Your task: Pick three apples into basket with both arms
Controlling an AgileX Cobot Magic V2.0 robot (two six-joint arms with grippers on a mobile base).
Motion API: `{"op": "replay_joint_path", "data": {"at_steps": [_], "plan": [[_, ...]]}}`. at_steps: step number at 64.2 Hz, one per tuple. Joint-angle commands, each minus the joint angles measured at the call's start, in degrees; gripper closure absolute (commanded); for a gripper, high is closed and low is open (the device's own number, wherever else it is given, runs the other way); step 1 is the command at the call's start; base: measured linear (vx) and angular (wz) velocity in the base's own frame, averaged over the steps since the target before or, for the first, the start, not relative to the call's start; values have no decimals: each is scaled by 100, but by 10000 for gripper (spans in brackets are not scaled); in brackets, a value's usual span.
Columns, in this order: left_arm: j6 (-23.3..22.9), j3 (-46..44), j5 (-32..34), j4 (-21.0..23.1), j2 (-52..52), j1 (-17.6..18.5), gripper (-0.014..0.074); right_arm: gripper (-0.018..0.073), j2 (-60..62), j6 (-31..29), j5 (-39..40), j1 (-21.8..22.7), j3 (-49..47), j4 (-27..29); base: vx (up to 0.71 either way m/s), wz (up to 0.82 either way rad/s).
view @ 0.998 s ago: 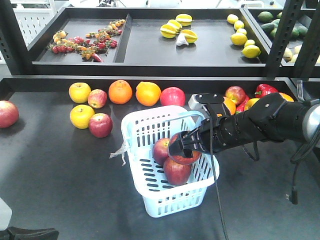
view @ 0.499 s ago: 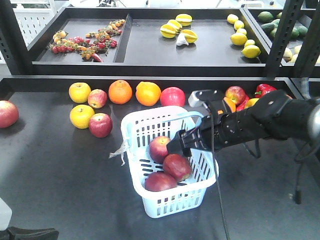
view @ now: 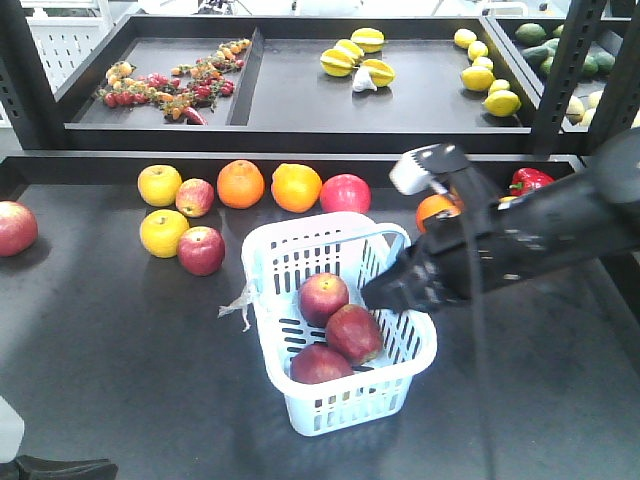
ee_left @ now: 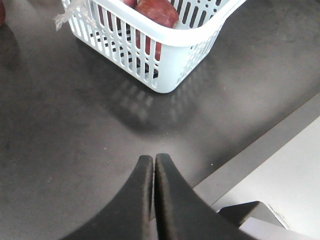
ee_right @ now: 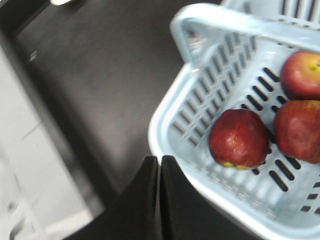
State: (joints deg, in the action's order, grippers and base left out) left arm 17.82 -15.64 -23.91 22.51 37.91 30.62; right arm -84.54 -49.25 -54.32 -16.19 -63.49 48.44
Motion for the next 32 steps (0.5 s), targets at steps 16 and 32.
{"op": "replay_joint_path", "data": {"at_steps": [16,32], "plan": [[-61,-133,270,110,-8,9,604,564,2749,78,-439,19,280,-479,0,0],[-61,-133,270,104,-8,9,604,564,4985,942,1325,19,2532,-1275,0,0]]}}
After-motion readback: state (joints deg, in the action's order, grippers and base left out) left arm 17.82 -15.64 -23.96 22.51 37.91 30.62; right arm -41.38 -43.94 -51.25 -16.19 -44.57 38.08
